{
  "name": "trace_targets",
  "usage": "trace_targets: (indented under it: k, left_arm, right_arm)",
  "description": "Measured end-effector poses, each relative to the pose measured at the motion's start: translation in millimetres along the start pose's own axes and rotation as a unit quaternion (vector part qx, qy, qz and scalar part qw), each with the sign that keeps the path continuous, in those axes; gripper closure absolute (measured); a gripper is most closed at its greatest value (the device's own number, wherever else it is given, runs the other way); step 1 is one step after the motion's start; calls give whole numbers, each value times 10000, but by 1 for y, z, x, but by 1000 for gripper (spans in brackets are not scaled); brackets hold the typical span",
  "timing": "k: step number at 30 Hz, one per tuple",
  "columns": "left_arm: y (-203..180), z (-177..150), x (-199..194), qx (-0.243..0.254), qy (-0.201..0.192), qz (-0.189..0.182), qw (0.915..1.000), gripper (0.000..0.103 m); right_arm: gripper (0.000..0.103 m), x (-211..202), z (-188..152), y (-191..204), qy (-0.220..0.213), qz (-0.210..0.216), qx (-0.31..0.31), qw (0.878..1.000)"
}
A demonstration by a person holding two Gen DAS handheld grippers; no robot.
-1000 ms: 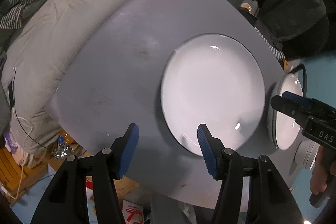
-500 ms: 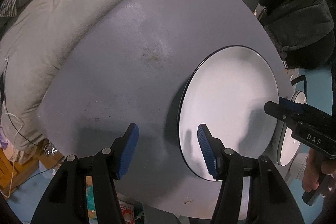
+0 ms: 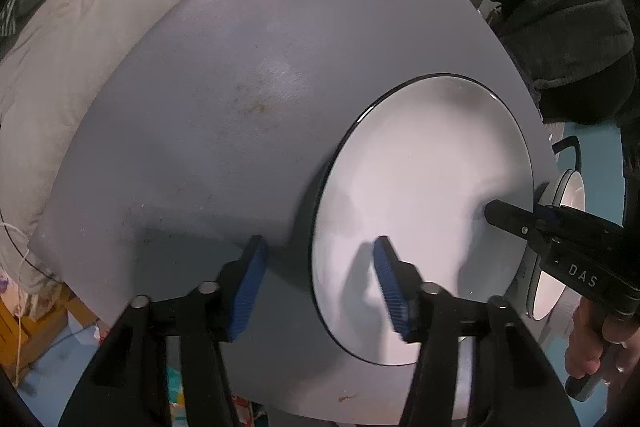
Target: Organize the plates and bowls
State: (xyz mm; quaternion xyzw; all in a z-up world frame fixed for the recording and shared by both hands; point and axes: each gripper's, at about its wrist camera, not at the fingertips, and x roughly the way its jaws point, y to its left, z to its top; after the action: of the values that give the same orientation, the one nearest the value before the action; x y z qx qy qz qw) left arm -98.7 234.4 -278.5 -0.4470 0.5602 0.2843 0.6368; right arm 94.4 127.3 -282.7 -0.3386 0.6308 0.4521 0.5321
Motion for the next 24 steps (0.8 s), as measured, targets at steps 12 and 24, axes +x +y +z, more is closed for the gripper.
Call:
trace_targets:
  k: [12, 24]
  left_arm:
    - [-20, 6, 3, -41, -13, 3, 10000, 82]
    - [-25, 8, 4, -125, 57, 59, 9999, 80]
  right_arm:
    - [82, -2, -2, -4, -101, 46, 348, 9993]
    - [85, -7, -4, -3, -124, 1, 487, 9987]
